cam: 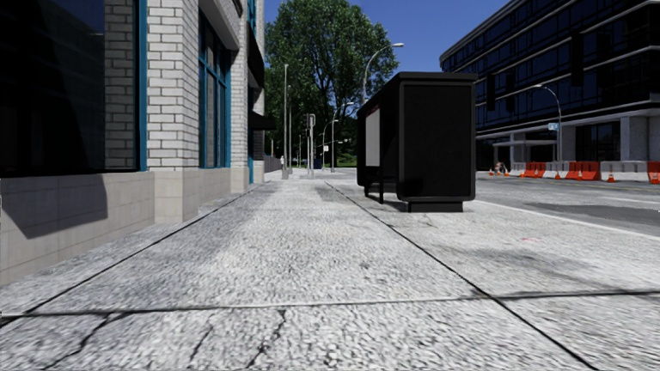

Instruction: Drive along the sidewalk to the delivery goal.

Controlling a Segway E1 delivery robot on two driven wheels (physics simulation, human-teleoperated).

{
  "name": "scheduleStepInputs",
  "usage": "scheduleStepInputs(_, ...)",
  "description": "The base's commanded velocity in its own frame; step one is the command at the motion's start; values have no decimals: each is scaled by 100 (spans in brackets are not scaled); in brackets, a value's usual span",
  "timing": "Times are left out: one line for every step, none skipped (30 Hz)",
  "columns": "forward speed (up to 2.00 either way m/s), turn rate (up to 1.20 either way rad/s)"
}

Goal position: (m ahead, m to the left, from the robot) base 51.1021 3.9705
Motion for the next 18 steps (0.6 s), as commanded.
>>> scheduleStepInputs(200, 44)
scheduleStepInputs(200, 1)
scheduleStepInputs(200, 0)
scheduleStepInputs(200, 0)
scheduleStepInputs(200, 0)
scheduleStepInputs(200, 0)
scheduleStepInputs(200, 0)
scheduleStepInputs(200, 0)
scheduleStepInputs(200, 0)
scheduleStepInputs(200, 0)
scheduleStepInputs(200, 0)
scheduleStepInputs(200, 0)
scheduleStepInputs(200, 0)
scheduleStepInputs(200, 0)
scheduleStepInputs(200, 0)
scheduleStepInputs(200, 0)
scheduleStepInputs(200, 0)
scheduleStepInputs(200, 0)
